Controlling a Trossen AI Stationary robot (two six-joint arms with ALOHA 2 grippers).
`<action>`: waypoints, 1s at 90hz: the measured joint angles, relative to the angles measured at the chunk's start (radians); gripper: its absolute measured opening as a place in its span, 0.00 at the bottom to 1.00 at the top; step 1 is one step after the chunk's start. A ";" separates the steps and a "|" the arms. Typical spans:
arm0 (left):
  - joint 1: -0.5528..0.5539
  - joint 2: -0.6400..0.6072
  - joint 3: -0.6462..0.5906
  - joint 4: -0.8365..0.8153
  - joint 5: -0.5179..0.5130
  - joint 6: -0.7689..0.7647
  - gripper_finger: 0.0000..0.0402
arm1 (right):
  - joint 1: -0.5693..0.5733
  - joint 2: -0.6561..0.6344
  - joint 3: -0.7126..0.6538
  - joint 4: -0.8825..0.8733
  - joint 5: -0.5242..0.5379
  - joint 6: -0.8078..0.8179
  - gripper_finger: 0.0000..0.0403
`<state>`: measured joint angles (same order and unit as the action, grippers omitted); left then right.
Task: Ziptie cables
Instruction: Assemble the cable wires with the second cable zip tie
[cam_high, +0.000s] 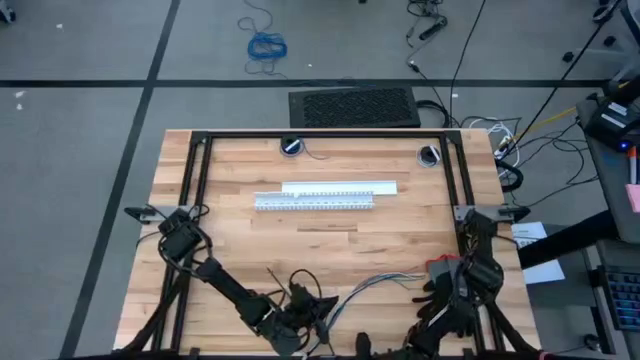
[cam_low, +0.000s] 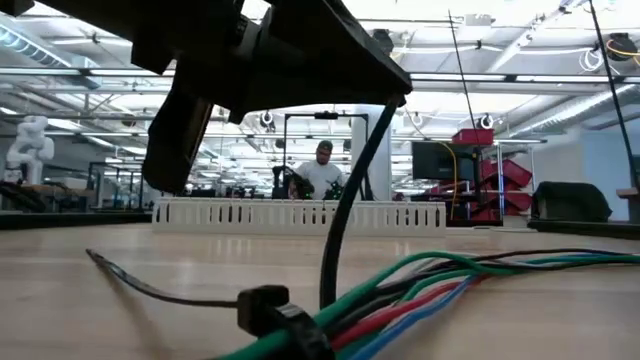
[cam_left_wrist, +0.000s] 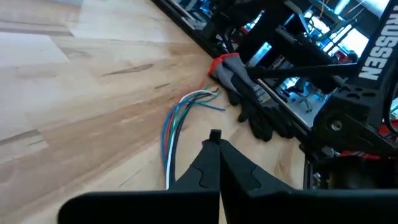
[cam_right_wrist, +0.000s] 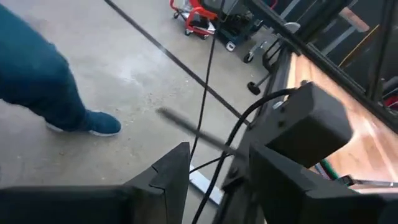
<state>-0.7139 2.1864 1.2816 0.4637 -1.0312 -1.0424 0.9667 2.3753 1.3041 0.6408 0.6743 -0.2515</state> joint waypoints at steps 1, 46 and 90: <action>0.000 0.000 0.000 0.000 0.000 0.000 0.00 | -0.001 0.000 0.000 0.001 0.000 0.000 0.38; 0.000 0.000 0.000 -0.001 0.000 0.010 0.00 | -0.025 0.000 0.000 0.020 -0.054 0.032 0.20; 0.006 0.000 0.000 -0.001 -0.028 0.370 0.00 | 0.001 -0.029 0.000 -0.048 -0.070 0.154 0.00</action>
<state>-0.7082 2.1864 1.2819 0.4622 -1.0595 -0.6724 0.9674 2.3462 1.3041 0.5928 0.6042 -0.0975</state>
